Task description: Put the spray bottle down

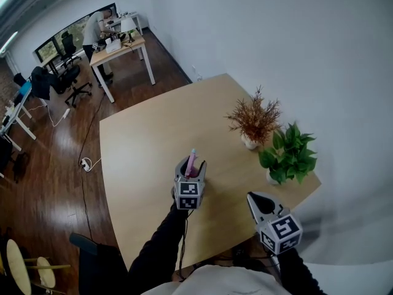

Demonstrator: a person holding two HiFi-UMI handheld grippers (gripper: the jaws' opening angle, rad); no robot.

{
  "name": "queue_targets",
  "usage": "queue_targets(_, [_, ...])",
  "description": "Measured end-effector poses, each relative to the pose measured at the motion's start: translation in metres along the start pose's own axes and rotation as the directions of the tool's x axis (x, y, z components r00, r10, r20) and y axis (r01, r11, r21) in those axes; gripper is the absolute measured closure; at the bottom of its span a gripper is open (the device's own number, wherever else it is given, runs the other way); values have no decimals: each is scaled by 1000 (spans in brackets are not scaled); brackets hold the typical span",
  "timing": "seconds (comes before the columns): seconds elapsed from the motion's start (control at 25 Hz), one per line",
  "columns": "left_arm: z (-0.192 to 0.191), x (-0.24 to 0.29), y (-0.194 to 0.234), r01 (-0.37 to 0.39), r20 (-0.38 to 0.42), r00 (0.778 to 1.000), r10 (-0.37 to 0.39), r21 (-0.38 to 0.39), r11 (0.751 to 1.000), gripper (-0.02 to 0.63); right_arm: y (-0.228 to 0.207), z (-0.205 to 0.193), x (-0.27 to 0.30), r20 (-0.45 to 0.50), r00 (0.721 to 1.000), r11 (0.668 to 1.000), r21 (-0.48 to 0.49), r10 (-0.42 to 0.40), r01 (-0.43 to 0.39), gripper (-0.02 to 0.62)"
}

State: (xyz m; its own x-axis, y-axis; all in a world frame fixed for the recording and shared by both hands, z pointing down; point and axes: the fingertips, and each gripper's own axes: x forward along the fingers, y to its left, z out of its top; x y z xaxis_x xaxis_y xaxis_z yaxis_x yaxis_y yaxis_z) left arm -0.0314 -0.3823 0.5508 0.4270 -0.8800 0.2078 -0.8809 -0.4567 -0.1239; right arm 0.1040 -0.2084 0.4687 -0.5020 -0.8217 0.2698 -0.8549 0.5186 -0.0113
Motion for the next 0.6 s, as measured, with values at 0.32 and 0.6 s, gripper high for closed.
queue_targets(0.32, [-14,-43,9,-53,-29,998,52,-47,997,313,11,10,8,21,999,999,-7,41,-41,618])
queue_targets(0.6, [-17,-124,19,-112,-30,994,109,-95,989,313,30,13,20,38,995,996,-12,89,-89,617])
